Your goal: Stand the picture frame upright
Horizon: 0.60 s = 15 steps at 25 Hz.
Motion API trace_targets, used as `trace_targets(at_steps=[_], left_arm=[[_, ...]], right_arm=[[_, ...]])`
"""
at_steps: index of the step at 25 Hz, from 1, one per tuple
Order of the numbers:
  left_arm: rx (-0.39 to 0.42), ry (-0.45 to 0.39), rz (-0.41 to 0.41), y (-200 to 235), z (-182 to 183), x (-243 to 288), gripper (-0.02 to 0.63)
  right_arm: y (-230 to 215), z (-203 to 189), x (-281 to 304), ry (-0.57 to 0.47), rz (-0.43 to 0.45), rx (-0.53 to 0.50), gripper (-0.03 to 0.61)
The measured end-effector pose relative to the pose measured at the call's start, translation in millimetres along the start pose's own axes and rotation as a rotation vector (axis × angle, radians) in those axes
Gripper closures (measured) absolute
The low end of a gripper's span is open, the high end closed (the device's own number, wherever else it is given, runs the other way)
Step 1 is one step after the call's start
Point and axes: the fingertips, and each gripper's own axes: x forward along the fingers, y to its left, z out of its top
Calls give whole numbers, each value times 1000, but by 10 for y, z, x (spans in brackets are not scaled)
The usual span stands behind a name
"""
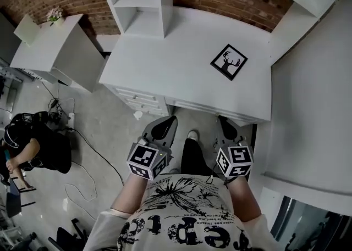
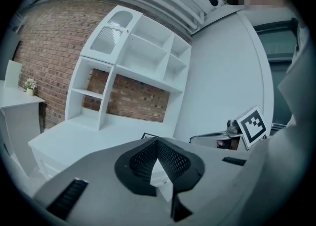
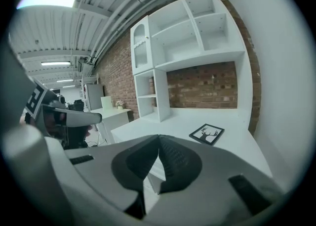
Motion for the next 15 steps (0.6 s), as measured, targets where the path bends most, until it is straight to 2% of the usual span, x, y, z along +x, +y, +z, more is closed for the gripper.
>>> trace_targets(at_steps=[8, 12, 15], left_arm=[[30, 49, 49, 321, 346, 1339, 601], [0, 64, 88, 517, 348, 2014, 601], [-19, 77, 84, 599, 296, 2414, 601]], right_arm=[[-915, 376, 1017, 54, 85, -7, 571], [-1370, 399, 1524, 96, 125, -9, 571], [-1646, 305, 1912, 163, 149, -46, 569]])
